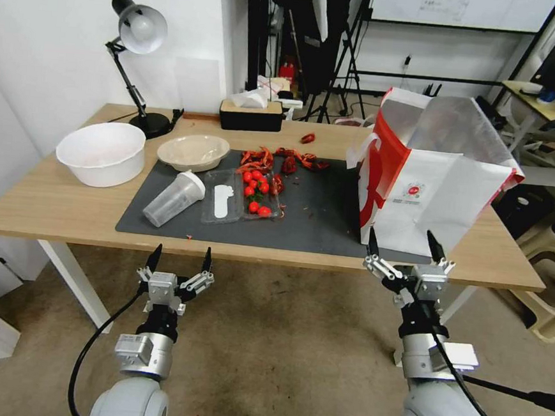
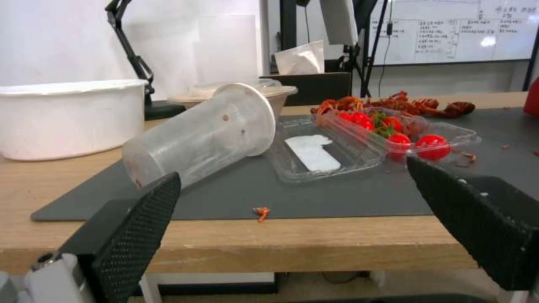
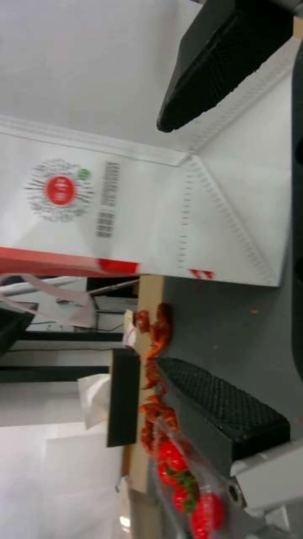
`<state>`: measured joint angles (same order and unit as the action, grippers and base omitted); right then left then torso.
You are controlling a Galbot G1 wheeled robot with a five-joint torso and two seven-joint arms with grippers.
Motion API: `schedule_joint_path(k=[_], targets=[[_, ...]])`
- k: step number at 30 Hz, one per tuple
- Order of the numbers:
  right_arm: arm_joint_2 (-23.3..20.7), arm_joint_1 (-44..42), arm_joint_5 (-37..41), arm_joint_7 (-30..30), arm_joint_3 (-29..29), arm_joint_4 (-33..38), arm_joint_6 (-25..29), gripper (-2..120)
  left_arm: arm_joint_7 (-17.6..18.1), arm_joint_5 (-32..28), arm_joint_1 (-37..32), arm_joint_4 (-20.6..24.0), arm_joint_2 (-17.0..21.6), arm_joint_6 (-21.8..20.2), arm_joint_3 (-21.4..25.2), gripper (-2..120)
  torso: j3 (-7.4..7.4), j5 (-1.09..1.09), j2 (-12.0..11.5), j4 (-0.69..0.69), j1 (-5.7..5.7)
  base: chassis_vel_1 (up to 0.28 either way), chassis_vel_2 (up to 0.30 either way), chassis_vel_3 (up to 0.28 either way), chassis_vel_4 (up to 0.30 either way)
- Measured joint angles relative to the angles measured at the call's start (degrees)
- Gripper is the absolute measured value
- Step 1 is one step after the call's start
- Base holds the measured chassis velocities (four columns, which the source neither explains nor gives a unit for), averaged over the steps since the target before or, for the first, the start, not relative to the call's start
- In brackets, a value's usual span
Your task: Pick up the trash from the table and place it into the takeout bag.
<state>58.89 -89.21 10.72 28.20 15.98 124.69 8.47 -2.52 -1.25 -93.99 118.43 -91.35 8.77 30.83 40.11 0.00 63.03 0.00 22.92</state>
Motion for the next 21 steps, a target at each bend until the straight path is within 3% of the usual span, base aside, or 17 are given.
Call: schedule_joint_path(k=[21], targets=[[1.1,-1.6,0.9,-0.9,-1.1,-4.0,2.9,100,0.0,0.3,0.0,0.0,0.1,0.0,0.1,100,0.0,0.0,0.0,-0.01,0.0,0.0,0.0,0.0,0.0]])
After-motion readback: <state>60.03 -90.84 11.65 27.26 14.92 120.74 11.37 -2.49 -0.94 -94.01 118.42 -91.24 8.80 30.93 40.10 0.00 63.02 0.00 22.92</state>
